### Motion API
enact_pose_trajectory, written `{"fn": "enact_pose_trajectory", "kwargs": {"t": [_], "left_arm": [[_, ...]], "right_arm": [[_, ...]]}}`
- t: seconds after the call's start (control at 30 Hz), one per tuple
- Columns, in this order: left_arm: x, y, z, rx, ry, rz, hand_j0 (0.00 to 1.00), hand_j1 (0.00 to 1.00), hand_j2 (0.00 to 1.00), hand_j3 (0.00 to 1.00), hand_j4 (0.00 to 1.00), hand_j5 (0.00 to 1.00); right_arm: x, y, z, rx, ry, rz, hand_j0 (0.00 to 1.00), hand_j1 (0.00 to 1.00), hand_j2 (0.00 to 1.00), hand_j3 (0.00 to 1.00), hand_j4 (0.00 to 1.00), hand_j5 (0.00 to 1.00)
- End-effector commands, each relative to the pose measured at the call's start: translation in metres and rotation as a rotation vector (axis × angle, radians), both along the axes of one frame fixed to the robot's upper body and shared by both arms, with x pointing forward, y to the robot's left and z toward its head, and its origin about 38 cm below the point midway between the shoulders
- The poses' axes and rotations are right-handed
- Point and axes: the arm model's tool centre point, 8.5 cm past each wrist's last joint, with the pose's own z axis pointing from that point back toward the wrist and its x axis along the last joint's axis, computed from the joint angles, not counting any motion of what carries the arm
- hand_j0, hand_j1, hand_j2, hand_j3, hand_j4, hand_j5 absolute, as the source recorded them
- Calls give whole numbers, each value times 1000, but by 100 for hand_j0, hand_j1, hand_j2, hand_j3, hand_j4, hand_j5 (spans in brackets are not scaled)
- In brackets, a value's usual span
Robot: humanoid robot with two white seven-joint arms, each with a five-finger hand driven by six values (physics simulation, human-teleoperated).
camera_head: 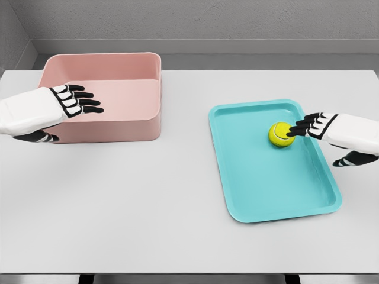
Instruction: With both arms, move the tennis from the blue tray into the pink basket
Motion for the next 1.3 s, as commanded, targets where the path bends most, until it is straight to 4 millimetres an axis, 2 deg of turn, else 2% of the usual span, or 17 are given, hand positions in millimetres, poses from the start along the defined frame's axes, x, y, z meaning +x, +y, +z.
{"fn": "enact_pose_trajectory", "kwargs": {"t": [0.0, 0.1, 0.3, 0.4, 0.47, 0.77, 0.83, 1.0, 1.27], "left_arm": [[0, 1, 1, -3, 1, 3, 100, 100, 100, 100, 100, 100], [0, 1, 1, -3, 2, 3, 100, 100, 100, 100, 100, 100], [0, 1, 1, -3, 2, 3, 100, 100, 100, 100, 100, 100], [0, 1, 0, -2, 2, 3, 100, 100, 100, 100, 100, 100], [0, 1, 0, -3, 2, 2, 100, 100, 100, 100, 100, 100], [0, 0, 0, -2, 3, 1, 100, 100, 100, 100, 100, 100], [0, 1, 0, 0, 3, 2, 100, 100, 100, 100, 100, 100], [0, 1, 0, 0, 3, 2, 100, 100, 100, 100, 100, 100], [0, 1, -1, 0, 3, 3, 100, 100, 100, 100, 100, 100]], "right_arm": [[0, -1, 1, -3, 7, -2, 100, 100, 100, 100, 100, 100], [0, 2, -1, -6, 8, 7, 100, 100, 100, 100, 100, 100], [11, 10, 11, 26, -33, 14, 100, 100, 100, 100, 100, 100], [28, 9, 1, 43, 22, -13, 100, 100, 100, 100, 100, 100], [34, 18, 1, 45, 24, 3, 100, 100, 100, 100, 100, 100], [82, 43, -25, 81, 98, -11, 100, 100, 100, 100, 100, 100], [84, 45, -29, 72, 112, -7, 100, 100, 100, 100, 100, 100], [99, 36, -46, 78, 158, -67, 100, 100, 100, 100, 100, 100], [99, 36, -56, 75, 181, -75, 100, 100, 100, 100, 100, 100]]}}
